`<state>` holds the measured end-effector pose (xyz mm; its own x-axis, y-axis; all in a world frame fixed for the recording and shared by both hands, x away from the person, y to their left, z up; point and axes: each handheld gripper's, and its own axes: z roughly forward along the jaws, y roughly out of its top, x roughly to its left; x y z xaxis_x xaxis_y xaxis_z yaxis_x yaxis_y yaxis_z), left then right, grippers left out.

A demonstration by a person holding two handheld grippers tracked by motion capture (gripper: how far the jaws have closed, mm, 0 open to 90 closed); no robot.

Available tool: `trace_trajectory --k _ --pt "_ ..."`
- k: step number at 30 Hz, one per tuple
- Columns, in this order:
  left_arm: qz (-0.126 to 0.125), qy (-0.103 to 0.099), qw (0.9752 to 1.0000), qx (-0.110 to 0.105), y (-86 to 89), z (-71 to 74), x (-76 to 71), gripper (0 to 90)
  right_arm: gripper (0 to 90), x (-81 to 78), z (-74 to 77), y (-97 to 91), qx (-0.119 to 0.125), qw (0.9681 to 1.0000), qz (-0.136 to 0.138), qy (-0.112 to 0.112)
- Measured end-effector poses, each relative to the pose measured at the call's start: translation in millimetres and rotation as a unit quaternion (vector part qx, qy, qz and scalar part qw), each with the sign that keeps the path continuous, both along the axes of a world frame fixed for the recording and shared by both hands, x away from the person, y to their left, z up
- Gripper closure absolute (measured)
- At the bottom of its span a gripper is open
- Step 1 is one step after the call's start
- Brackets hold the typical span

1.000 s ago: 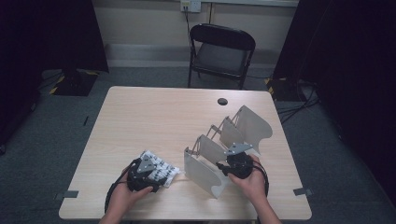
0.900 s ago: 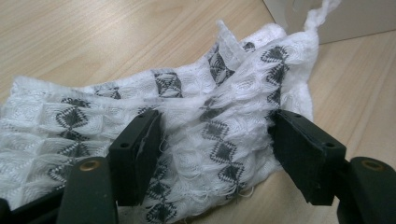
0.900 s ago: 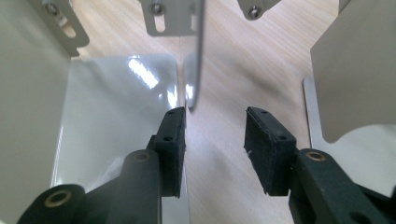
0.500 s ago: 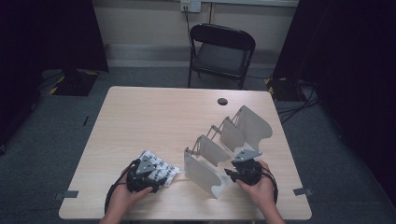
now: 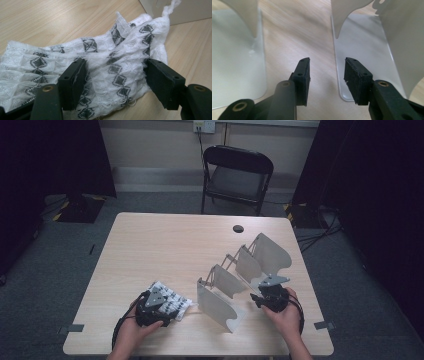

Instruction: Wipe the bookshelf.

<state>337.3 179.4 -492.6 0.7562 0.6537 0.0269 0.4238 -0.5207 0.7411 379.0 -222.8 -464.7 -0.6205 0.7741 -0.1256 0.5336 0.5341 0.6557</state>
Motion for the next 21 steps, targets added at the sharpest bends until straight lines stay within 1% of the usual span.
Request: trace_trajectory --k 1,2,4,6,11,13,14,15,16,18,21 --pt "0.000 0.000 1.0000 0.000 0.0 0.0 0.0 32.1 56.4 0.0 0.0 0.0 0.000 1.0000 0.000 0.000" --pt "0.000 -0.002 1.0000 0.001 0.5 -0.1 0.0 32.1 56.3 3.4 -5.1 -0.7 -0.006 1.0000 -0.004 0.003" --pt "0.002 -0.002 1.0000 -0.003 0.0 -0.4 -0.1 32.1 55.3 6.8 -11.0 -3.7 -0.003 0.9999 -0.012 0.009" --pt "0.001 -0.002 1.0000 -0.002 0.2 -0.3 0.0 32.0 54.5 9.8 -14.8 -6.6 0.002 0.9998 -0.019 0.010" --pt "-0.001 -0.002 1.0000 -0.003 0.8 -0.8 0.0 32.0 52.3 16.2 -16.3 -10.0 0.001 0.9995 -0.029 0.008" --pt "0.000 -0.003 1.0000 -0.003 1.1 -1.0 -0.3 32.0 51.1 18.3 -17.5 -12.4 0.006 0.9995 -0.032 0.008" --pt "0.001 -0.003 1.0000 -0.007 0.6 -1.4 -0.5 32.0 51.2 18.3 -17.9 -13.5 0.012 0.9993 -0.034 0.009" --pt "0.001 -0.003 1.0000 -0.007 0.6 -1.4 -0.5 32.0 51.2 18.3 -17.9 -13.5 0.012 0.9993 -0.034 0.009" --pt "0.000 -0.003 1.0000 -0.008 0.8 -1.5 -0.4 32.0 52.2 18.7 -18.8 -15.7 0.028 0.9986 -0.042 0.018" --pt "0.001 -0.003 1.0000 -0.008 0.7 -1.6 -0.5 32.0 51.9 19.1 -19.9 -17.3 0.045 0.9977 -0.043 0.028" --pt "0.001 -0.004 1.0000 -0.009 0.6 -1.8 -0.7 32.0 52.0 18.2 -20.4 -17.4 0.047 0.9979 -0.036 0.027"
